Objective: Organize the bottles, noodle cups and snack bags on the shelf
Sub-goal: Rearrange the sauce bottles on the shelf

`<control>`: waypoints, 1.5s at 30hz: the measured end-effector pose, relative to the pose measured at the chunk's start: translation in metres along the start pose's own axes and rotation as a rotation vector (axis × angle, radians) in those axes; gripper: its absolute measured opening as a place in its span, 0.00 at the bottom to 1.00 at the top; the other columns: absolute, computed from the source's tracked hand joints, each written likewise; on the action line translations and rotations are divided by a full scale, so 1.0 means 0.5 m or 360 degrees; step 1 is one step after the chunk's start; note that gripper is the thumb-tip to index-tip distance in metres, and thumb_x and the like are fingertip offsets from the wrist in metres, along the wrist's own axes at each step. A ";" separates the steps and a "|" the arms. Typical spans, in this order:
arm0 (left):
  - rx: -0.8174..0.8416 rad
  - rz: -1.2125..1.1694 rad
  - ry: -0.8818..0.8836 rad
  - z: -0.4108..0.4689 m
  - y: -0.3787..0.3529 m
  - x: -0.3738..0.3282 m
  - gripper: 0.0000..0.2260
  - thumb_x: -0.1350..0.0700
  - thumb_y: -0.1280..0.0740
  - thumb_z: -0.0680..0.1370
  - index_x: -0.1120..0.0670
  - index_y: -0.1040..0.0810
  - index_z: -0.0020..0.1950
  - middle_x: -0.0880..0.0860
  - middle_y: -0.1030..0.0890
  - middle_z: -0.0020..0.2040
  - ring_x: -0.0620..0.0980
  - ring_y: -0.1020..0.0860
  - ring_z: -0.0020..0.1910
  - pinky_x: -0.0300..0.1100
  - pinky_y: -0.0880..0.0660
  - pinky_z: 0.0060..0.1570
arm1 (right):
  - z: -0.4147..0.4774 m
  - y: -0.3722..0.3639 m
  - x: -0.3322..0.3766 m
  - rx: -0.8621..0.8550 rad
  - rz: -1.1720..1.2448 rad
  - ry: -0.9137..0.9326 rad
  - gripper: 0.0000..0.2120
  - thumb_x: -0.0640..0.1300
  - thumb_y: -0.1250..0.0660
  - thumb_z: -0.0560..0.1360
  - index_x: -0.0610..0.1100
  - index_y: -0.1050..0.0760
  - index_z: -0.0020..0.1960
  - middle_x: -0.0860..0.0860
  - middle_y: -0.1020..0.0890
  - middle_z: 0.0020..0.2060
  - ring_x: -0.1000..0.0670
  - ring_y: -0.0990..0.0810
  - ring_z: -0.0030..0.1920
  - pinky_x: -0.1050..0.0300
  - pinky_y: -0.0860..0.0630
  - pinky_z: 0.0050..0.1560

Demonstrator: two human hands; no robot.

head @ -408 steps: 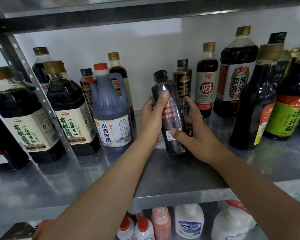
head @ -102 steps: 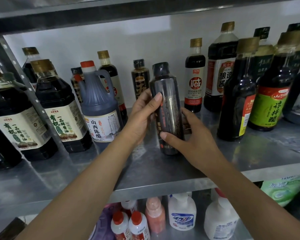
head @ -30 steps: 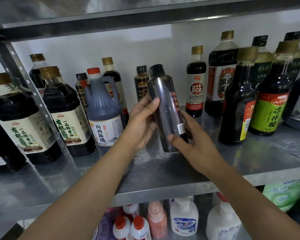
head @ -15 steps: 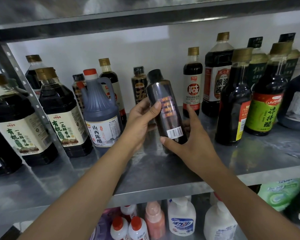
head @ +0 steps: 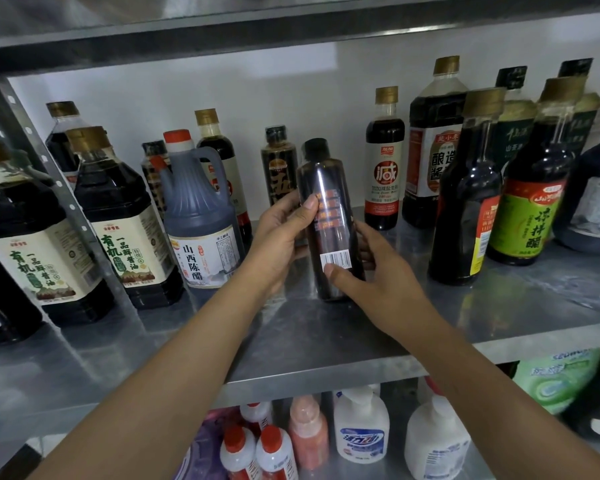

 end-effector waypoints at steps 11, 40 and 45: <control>-0.0023 0.0039 0.0011 0.000 0.003 0.002 0.18 0.53 0.35 0.80 0.57 0.24 0.68 0.50 0.16 0.50 0.49 0.16 0.49 0.46 0.20 0.48 | 0.000 -0.002 -0.002 0.0000 -0.0007 0.0019 0.27 0.45 0.28 0.76 0.66 0.39 0.63 0.68 0.25 0.52 0.77 0.28 0.52 0.82 0.32 0.48; -0.0028 0.0176 -0.0076 -0.029 0.003 -0.035 0.27 0.54 0.23 0.70 0.55 0.24 0.68 0.52 0.16 0.55 0.48 0.17 0.55 0.43 0.22 0.56 | -0.009 0.006 0.020 -0.0100 0.0020 0.0170 0.27 0.48 0.29 0.77 0.66 0.38 0.67 0.62 0.24 0.62 0.62 0.26 0.63 0.60 0.30 0.67; 0.0174 0.0166 -0.0080 -0.057 0.013 -0.037 0.28 0.58 0.31 0.74 0.55 0.31 0.75 0.52 0.18 0.61 0.51 0.20 0.62 0.43 0.22 0.56 | -0.011 0.004 0.015 -0.0069 0.0163 0.0103 0.26 0.47 0.28 0.75 0.69 0.36 0.63 0.63 0.23 0.61 0.60 0.25 0.64 0.55 0.30 0.69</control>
Point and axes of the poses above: each hand's wrist, its own z-axis towards the middle knuckle, its own y-axis out of the back of the hand, x = y × z, the point moved 8 cm from there along z, towards the middle knuckle
